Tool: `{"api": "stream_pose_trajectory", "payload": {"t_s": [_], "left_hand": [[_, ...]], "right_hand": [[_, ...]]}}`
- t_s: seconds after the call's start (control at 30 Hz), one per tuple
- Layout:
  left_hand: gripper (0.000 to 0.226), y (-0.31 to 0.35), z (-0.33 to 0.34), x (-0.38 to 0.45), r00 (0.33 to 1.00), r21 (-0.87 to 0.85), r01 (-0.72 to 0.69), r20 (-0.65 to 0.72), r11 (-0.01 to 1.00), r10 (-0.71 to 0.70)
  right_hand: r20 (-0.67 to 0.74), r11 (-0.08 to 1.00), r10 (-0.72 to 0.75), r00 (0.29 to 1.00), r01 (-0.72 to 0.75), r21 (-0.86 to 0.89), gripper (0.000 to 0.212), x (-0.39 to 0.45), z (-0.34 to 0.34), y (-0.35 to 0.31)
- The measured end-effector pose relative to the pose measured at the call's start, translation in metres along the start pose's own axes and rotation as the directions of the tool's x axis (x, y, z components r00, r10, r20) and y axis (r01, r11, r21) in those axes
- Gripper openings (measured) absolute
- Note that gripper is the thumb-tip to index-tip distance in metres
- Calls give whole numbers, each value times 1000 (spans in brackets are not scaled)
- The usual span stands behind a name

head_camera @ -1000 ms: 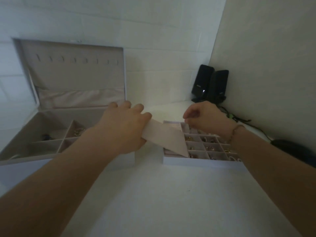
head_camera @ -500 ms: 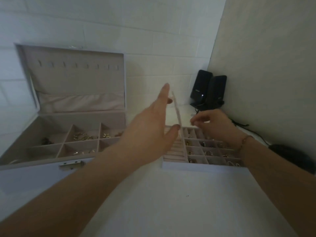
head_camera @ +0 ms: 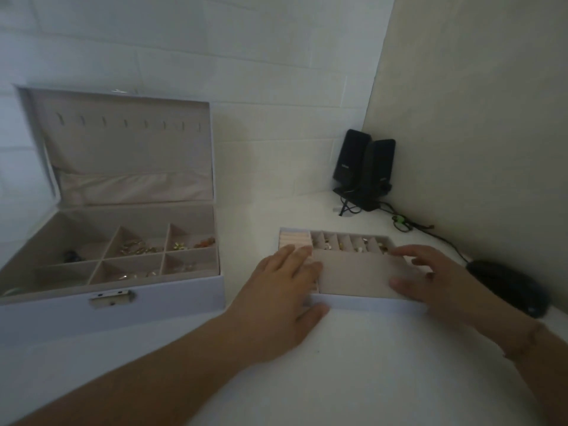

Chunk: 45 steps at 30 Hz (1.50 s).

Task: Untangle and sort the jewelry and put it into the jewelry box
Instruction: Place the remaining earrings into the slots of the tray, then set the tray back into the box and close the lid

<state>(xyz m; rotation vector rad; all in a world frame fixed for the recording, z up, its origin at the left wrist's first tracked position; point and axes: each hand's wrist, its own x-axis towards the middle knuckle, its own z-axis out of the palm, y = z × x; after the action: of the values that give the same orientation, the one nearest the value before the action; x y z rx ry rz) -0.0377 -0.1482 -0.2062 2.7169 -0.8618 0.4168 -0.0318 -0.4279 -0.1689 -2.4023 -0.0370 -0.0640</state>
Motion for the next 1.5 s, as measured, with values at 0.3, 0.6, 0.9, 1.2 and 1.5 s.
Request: {"api": "stream_pose_trajectory", "payload": {"t_s": [0.3, 0.6, 0.9, 1.2, 1.5], "left_hand": [[75, 1, 4, 1, 974, -60, 221, 66, 973, -217], [63, 4, -2, 10, 979, -98, 186, 107, 978, -176], [61, -16, -90, -28, 956, -116, 130, -250, 985, -156], [82, -115, -146, -143, 918, -50, 344, -193, 938, -347], [88, -150, -148, -176, 884, -38, 435, -173, 900, -434]], "right_hand": [[121, 933, 61, 991, -14, -358, 50, -8, 1, -2], [-24, 991, -125, 992, 124, -49, 74, -20, 3, -4], [-205, 976, -193, 960, 209, 62, 66, -29, 5, -86], [-47, 901, -377, 925, 378, 213, 86, -16, 121, -189], [-75, 871, -438, 896, 444, 209, 117, -4, 173, -212]]}}
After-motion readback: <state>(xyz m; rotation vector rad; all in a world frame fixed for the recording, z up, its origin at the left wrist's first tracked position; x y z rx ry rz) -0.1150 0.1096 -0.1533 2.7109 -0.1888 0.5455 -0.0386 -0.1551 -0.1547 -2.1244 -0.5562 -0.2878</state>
